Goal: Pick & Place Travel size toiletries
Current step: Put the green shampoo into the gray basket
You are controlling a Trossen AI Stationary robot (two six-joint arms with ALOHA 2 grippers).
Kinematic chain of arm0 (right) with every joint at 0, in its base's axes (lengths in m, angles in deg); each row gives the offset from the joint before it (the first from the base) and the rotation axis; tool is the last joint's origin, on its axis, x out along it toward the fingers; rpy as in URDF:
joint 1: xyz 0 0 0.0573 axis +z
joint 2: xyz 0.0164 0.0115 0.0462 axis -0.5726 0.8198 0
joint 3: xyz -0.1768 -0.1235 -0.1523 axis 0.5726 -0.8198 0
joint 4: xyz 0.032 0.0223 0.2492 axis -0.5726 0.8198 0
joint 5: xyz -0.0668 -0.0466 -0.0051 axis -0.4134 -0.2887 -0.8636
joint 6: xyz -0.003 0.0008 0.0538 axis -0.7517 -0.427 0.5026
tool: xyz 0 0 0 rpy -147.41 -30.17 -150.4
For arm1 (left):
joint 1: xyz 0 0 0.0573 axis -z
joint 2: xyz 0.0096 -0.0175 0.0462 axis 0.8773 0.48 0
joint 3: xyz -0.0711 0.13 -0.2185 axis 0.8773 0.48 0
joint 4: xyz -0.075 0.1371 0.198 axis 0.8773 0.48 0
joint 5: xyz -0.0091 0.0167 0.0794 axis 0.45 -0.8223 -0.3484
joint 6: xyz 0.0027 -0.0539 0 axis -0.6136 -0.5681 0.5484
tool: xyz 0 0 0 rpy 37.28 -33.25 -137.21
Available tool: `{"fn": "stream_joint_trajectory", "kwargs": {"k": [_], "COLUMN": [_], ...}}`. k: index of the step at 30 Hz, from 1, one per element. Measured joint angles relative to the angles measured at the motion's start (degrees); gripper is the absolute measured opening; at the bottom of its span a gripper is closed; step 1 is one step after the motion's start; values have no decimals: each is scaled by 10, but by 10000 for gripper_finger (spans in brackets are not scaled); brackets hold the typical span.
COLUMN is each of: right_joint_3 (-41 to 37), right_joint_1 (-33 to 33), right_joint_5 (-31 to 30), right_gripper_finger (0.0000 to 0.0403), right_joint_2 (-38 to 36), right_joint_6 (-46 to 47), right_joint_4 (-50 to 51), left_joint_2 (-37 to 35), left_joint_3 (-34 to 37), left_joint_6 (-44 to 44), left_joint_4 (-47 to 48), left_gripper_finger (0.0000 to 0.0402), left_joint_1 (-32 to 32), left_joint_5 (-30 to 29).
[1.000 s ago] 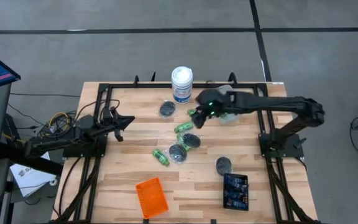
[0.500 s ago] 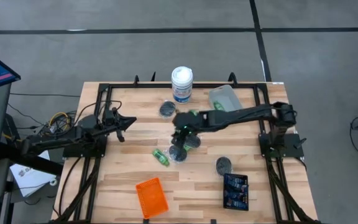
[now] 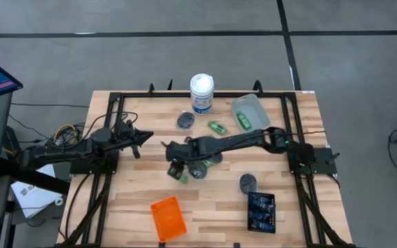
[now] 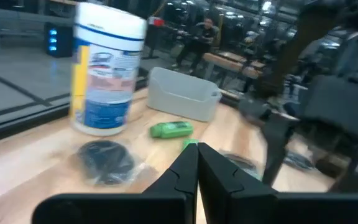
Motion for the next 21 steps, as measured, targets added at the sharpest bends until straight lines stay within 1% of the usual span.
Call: {"fn": "stream_joint_trajectory", "kwargs": {"k": [2,3,5,6,8,10,12,15,21], "right_joint_3": [40,64,101,122,150,176,180,180,180], "right_joint_1": [3,5,8,9,13,16,19,23,27], "right_joint_5": [-3,-3,-1,1,2,3,2,1,2], "right_gripper_finger": [203,210,224,231,241,245,245,245,245], "right_joint_2": [30,47,75,89,105,118,119,120,120], "right_joint_6": [1,1,-1,-2,-3,-3,-3,0,8], "right_joint_4": [36,34,72,75,107,113,141,131,130], "left_joint_2": [-14,-33,-80,-106,-109,-110,-110,-110,-110], "left_joint_3": [0,0,0,0,0,0,0,0,0], "left_joint_6": [0,0,0,0,-1,0,0,0,0], "left_joint_4": [-3,-3,-2,-4,-43,-96,-109,-147,-169], "left_gripper_finger": [1,1,1,1,1,1,1,1,1], "left_joint_1": [16,22,32,37,41,41,43,46,46], "left_joint_5": [-1,-1,-1,-1,-2,-1,-3,-1,-1]}}
